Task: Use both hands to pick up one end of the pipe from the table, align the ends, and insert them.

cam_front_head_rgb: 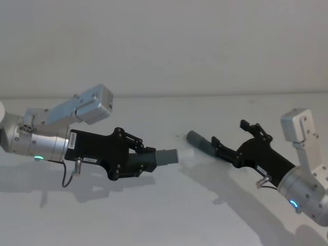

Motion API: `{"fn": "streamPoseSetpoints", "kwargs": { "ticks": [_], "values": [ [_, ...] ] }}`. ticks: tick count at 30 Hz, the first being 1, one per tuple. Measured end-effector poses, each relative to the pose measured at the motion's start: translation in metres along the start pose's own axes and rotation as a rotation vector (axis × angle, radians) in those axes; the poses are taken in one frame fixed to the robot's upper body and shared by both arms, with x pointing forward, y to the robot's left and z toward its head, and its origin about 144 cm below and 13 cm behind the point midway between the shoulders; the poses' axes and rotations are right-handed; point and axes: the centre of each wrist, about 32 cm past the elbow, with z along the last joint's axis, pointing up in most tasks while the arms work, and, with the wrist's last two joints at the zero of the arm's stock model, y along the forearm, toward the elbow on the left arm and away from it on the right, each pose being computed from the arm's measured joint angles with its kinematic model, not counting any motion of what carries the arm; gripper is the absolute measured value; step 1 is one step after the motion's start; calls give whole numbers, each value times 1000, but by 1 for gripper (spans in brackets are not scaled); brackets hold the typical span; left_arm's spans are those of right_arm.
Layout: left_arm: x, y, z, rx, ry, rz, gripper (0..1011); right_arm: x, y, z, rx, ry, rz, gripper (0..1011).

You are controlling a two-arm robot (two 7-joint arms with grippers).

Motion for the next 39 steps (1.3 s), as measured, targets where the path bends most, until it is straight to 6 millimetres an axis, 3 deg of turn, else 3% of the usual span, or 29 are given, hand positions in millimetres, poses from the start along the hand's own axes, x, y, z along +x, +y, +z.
{"fn": "streamPoseSetpoints", "kwargs": {
  "ticks": [15, 27, 39],
  "values": [
    [1, 1, 1, -1, -8, -11, 301, 21, 41, -5, -53, 101, 170, 1000],
    [1, 1, 1, -1, -10, -14, 301, 24, 45, -5, -62, 69, 199, 1000],
    [1, 1, 1, -1, -10, -15, 301, 48, 45, 8, -124, -57, 276, 1000]
  ]
}}
